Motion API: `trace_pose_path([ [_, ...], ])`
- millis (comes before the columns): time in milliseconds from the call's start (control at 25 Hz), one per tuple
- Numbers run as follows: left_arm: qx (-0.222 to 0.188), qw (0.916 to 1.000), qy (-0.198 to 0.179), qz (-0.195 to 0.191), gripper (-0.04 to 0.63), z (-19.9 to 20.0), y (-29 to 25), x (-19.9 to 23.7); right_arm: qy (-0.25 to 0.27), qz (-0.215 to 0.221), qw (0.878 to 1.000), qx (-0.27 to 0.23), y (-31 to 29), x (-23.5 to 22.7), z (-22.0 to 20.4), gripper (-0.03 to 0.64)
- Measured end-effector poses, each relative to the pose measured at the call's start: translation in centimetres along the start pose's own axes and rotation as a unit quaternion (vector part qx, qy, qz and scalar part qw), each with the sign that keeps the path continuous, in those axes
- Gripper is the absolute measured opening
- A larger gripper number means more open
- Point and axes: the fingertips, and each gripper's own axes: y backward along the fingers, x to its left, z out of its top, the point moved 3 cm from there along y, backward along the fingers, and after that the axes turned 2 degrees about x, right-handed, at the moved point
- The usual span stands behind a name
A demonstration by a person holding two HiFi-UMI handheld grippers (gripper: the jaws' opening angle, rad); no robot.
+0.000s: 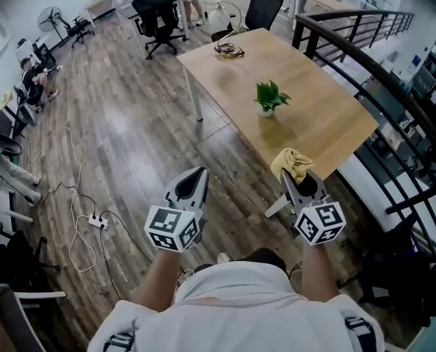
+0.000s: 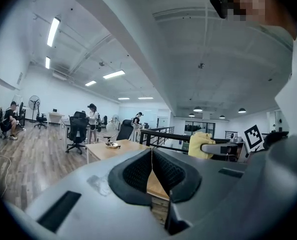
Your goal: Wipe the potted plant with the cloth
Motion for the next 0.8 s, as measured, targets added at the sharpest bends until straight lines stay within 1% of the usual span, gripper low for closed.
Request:
trace_pose_path([
  [200,0.015,0.9998,0.010,-0.003,0.017,-0.5,-2.5,4.1,-0.013,-0.004,1.000,0.018,-4.7,-0.4,-0.9,0.187],
  [400,0.016,0.9996,0.025,-0.001,0.017,-0.2,-6.9,7.5,-0.020,-0.013,0.999,0.026,-9.4,-3.5,-0.5,0.187],
  [560,0.019,0.9993,0.032,0.001,0.017,0.9,-10.8,10.1,-0.030,-0.022,0.999,0.030,-13.9,-6.7,1.1,0.187],
  [680,0.014,0.9992,0.036,0.006,0.017,2.4,-14.2,11.9,-0.022,-0.013,0.999,0.028,-17.1,-8.5,2.7,0.187],
  [800,0.006,0.9994,0.034,-0.001,0.017,3.9,-18.3,12.6,-0.017,-0.015,0.999,0.028,-19.6,-11.5,3.9,0.187],
])
